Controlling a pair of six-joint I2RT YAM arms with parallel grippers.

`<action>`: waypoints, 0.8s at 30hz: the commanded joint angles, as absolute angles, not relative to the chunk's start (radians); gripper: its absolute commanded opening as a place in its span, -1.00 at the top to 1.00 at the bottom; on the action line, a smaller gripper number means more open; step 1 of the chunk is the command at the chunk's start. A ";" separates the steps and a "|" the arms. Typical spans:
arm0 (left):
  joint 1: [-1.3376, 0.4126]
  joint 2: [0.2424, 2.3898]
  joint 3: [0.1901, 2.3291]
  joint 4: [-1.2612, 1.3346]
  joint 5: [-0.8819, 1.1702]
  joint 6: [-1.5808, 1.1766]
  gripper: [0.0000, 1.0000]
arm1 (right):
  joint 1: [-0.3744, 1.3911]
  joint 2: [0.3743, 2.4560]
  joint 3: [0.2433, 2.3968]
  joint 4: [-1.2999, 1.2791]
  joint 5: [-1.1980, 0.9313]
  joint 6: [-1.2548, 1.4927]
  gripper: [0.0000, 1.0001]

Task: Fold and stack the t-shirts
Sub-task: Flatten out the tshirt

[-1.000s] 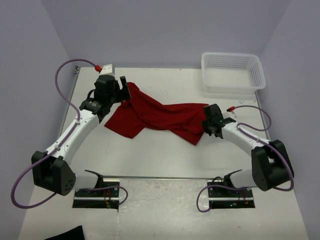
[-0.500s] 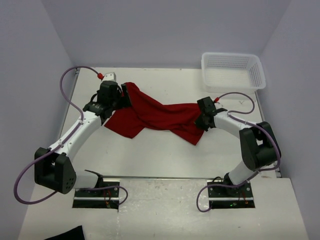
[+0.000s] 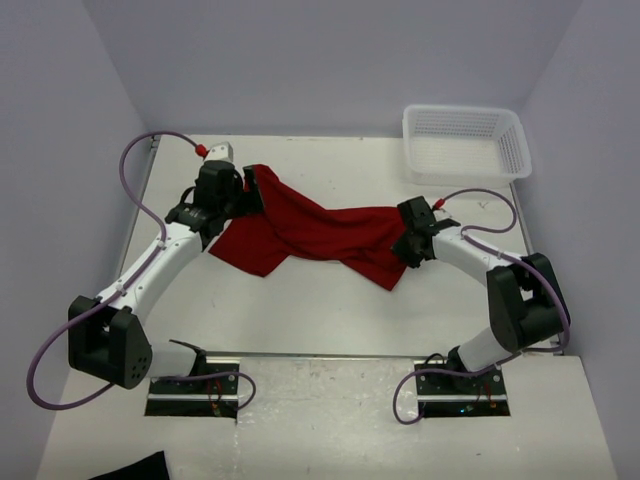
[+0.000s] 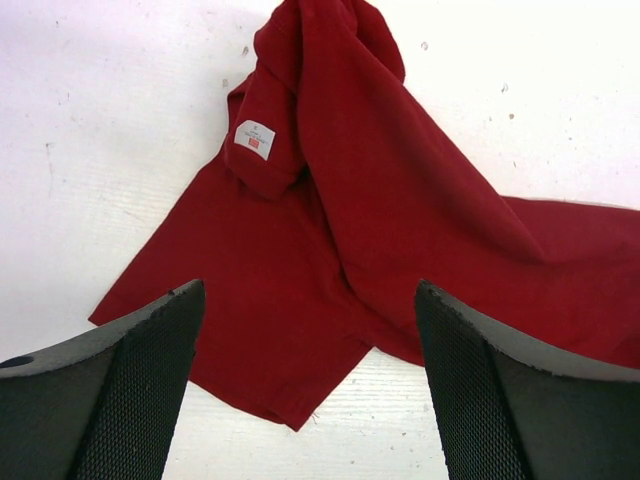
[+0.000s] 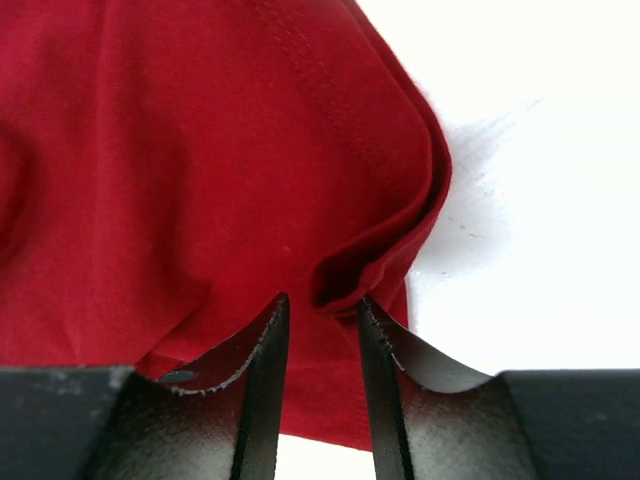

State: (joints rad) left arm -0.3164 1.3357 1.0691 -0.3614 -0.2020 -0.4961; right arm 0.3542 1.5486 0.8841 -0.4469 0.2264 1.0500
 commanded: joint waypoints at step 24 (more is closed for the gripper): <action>-0.319 1.236 1.097 -0.322 -0.118 -0.457 -0.72 | 0.334 1.546 0.917 -0.699 0.408 1.244 0.38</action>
